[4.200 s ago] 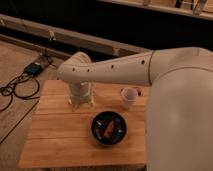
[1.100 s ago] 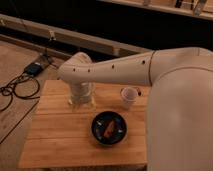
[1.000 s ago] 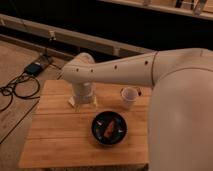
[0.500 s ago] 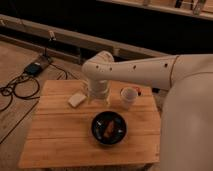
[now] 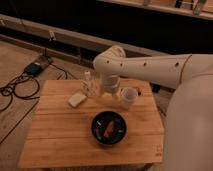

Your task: Place the eraser in the ceramic cup

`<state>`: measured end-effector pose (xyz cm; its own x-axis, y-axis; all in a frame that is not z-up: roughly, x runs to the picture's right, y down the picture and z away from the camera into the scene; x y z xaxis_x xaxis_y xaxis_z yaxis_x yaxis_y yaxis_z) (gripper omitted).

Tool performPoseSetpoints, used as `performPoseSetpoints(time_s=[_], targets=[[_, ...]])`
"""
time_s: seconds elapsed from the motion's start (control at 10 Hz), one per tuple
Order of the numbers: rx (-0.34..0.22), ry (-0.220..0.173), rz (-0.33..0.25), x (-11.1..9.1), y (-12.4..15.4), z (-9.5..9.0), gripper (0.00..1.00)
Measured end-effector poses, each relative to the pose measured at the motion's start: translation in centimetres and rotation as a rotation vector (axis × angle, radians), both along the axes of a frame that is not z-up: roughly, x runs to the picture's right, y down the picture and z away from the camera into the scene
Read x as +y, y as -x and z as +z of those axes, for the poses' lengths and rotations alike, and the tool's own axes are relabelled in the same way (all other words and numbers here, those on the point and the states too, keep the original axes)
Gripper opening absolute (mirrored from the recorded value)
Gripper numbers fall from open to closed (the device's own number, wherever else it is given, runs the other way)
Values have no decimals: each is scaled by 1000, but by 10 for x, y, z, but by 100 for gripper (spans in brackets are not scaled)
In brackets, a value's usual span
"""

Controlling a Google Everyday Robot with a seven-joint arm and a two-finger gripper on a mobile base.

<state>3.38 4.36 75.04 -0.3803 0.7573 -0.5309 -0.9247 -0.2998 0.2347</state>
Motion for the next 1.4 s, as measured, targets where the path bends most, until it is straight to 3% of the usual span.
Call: performPoseSetpoints(time_s=[0.5, 1.0, 1.4], targets=[[75, -9, -12, -26, -30, 21, 65], [46, -53, -26, -44, -72, 77, 65], [52, -87, -8, -54, -113, 110, 65]])
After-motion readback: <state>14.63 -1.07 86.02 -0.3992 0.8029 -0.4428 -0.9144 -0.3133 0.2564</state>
